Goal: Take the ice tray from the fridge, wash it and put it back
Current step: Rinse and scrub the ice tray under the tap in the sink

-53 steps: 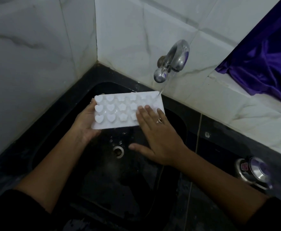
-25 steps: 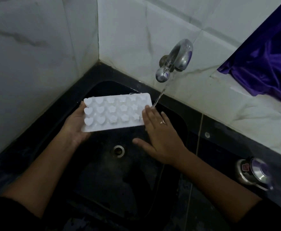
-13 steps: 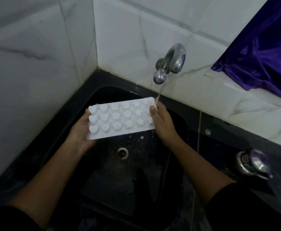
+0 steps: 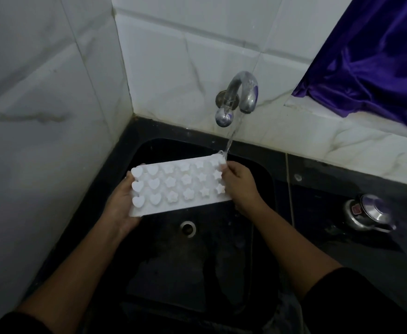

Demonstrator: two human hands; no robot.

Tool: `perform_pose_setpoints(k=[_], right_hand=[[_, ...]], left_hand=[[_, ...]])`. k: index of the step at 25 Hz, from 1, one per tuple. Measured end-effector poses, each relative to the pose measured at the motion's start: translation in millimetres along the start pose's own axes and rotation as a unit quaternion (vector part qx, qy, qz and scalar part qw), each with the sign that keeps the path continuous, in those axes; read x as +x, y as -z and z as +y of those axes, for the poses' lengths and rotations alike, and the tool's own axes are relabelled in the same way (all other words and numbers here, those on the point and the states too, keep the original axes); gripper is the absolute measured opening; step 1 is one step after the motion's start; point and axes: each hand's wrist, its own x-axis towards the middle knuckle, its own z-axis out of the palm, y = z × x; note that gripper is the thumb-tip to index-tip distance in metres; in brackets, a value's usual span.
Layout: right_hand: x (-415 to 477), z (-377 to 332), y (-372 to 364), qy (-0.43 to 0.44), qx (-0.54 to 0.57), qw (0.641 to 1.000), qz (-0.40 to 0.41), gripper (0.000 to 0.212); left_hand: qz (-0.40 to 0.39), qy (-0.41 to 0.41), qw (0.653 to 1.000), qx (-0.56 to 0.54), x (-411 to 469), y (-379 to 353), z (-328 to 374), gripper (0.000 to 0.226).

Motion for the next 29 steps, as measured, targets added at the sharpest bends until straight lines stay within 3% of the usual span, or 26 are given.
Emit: perform_pose_setpoints(k=[3, 7, 12, 15, 20, 22, 25, 29], right_hand=[[0, -5, -2, 0.024, -0.002, 1.0, 0.021, 0.024], [6, -23, -5, 0.008, -0.023, 0.998, 0.064, 0.044], [4, -17, -5, 0.017, 0.037, 0.999, -0.01, 0.029], [13, -11, 0, 0.026, -0.013, 0.999, 0.029, 0.038], [28, -3, 3, -0.103, 0.055, 0.989, 0.088, 0.051], [31, 14, 3, -0.175, 0.18, 0.965, 0.08, 0.04], [34, 51, -9, -0.249, 0.4, 0.876, 0.104, 0.047], [37, 82, -35, -0.297, 0.533, 0.771, 0.181, 0.053]], left_hand=[[-0.007, 0.008, 1.0, 0.014, 3, 3, 3, 0.052], [0.001, 0.003, 1.0, 0.016, 4, -7, 7, 0.039], [0.023, 0.04, 0.999, 0.004, 23, 4, 11, 0.046], [0.009, 0.046, 0.998, 0.031, 26, 1, 2, 0.048], [0.035, 0.013, 0.989, 0.144, 43, -16, 3, 0.043], [0.044, 0.007, 0.987, 0.156, 49, -24, 0, 0.039], [0.06, -0.023, 0.989, 0.136, 56, -43, -15, 0.034], [0.069, -0.07, 0.976, 0.192, 58, -79, -43, 0.03]])
